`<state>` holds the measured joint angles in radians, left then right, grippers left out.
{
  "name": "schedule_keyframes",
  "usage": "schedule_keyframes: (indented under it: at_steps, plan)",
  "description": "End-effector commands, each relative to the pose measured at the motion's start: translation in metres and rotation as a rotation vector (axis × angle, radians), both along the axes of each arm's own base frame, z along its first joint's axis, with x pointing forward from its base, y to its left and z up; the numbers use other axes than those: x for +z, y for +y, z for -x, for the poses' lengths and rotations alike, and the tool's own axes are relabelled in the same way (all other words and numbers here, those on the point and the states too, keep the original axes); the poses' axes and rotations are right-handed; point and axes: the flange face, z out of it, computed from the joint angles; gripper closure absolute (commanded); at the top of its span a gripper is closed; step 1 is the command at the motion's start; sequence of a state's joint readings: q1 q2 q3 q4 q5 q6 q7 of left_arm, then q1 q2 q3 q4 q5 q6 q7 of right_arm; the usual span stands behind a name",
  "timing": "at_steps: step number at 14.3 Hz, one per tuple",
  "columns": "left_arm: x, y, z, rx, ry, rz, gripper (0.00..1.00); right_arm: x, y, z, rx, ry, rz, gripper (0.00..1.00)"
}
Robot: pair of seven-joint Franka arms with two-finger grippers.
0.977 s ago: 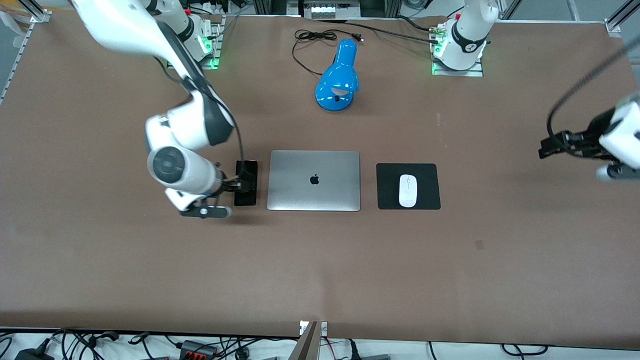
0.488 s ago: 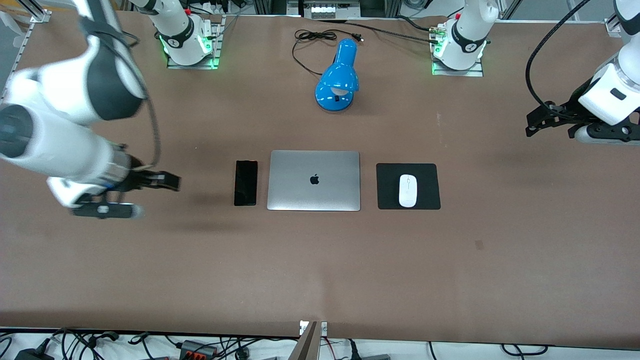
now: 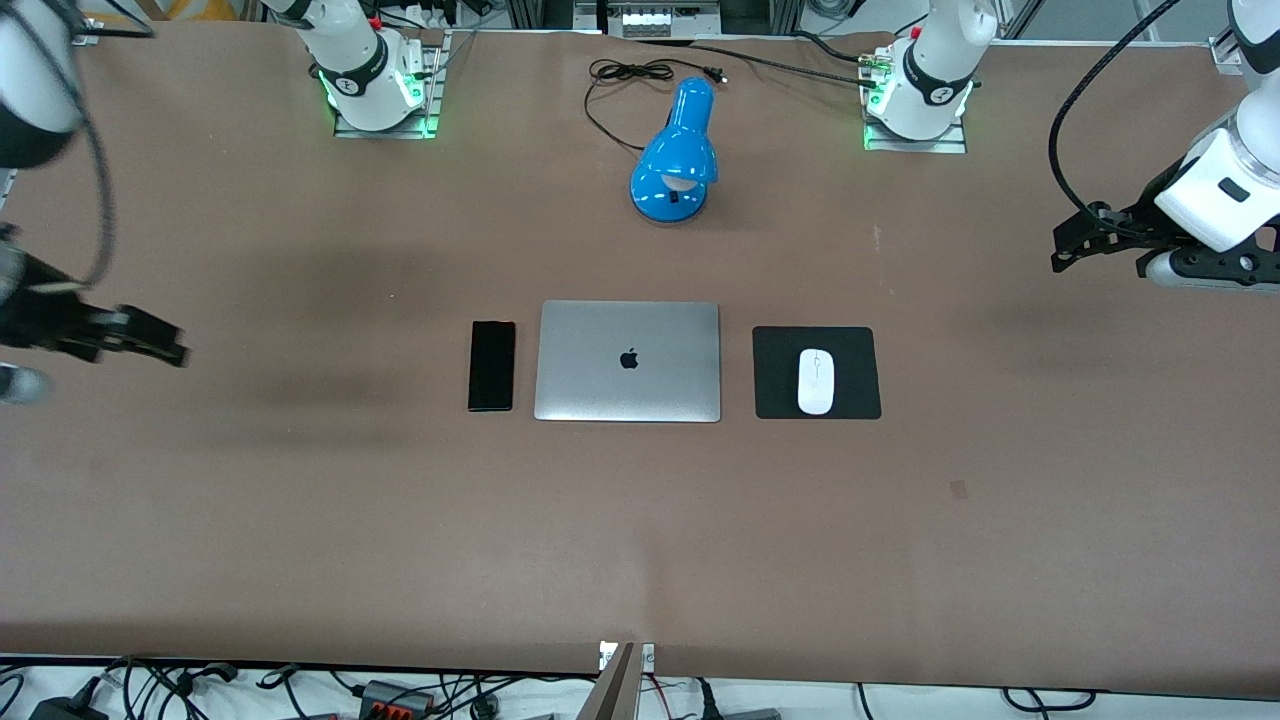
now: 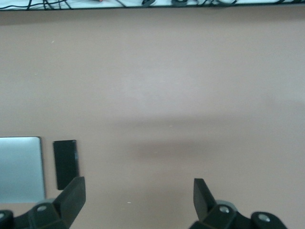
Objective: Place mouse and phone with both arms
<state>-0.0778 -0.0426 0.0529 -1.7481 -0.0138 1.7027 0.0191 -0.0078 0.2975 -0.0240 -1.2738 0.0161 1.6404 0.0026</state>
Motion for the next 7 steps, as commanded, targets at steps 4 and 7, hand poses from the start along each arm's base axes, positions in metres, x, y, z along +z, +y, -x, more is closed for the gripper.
schedule_keyframes:
  at_steps: [4, 7]
  plan:
    - [0.008, 0.0, -0.001, -0.011, 0.0, 0.006, 0.0, 0.015, -0.028, 0.025, 0.028, 0.034, 0.018, 0.0]
    - [0.004, -0.003, -0.005, -0.014, 0.009, 0.007, 0.0, 0.013, -0.024, 0.034, 0.018, 0.038, 0.014, 0.0]
